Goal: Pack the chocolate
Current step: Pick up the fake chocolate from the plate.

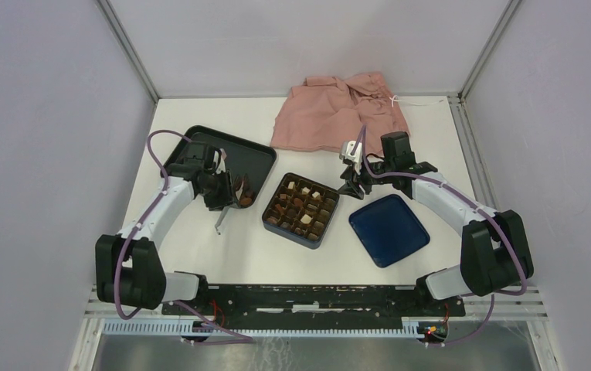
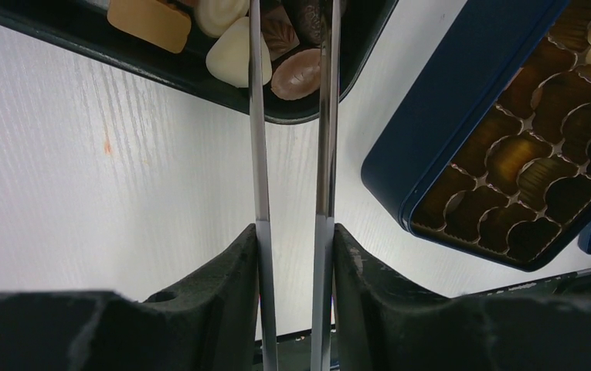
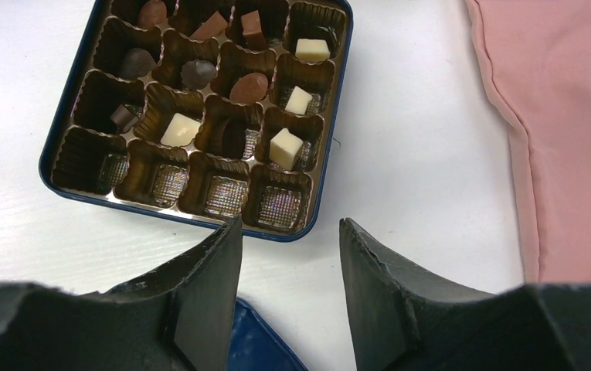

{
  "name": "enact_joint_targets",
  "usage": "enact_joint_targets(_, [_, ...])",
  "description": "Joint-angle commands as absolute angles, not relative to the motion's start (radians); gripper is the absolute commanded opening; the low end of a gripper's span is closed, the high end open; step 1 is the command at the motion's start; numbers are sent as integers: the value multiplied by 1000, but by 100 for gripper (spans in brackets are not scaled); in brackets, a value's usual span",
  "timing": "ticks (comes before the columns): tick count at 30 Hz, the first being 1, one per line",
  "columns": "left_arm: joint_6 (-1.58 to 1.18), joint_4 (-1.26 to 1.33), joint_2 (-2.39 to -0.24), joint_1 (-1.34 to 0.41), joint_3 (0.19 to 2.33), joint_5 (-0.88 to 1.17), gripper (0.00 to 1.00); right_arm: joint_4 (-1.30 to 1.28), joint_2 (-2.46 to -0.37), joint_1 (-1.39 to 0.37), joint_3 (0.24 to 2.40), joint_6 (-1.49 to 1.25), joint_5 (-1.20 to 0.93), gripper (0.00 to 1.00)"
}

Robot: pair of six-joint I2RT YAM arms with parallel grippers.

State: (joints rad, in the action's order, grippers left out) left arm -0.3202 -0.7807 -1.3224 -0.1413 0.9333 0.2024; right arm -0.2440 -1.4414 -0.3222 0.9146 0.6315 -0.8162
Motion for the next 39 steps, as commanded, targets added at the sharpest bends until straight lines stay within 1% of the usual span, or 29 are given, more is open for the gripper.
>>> enact_joint_targets(1, [-343, -740, -1327, -138, 950, 205, 25, -233, -1429, -319, 960, 649, -851, 55])
enact_joint_targets(3, [-343, -743, -1322, -138, 959, 213, 13, -234, -1429, -318, 960, 650, -851, 55])
enact_joint_targets(4, [-342, -748, -1317, -139, 967, 218, 9, -234, -1428, -318, 960, 649, -851, 55])
enact_joint_targets(5, [-342, -754, -1309, -139, 976, 222, 6, -235, -1428, -319, 960, 649, -852, 55])
enact_joint_targets(7, [-342, -765, -1284, -138, 993, 228, 3, -235, -1429, -319, 960, 650, -853, 55])
enact_joint_targets(19, [-349, -771, -1107, -138, 1003, 365, 2, -223, -1427, -286, 959, 626, -908, 55])
enact_joint_targets(27, [-395, -657, -991, -156, 944, 688, 2, -182, -1397, -226, 941, 592, -901, 55])
enact_joint_targets(29, [-428, -611, -960, -183, 920, 715, 2, -157, -1391, -207, 931, 573, -882, 55])
enact_joint_targets(31, [-475, -554, -936, -234, 896, 709, 2, -137, -1388, -190, 924, 558, -864, 55])
enact_joint_targets(33, [-521, -499, -927, -335, 877, 662, 2, -126, -1391, -176, 921, 542, -851, 55])
enact_joint_targets(36, [-551, -461, -953, -497, 888, 528, 2, -109, -1394, -159, 915, 522, -838, 55])
enact_joint_targets(39, [-558, -467, -1031, -632, 935, 400, 2, -106, -1400, -149, 915, 515, -838, 55])
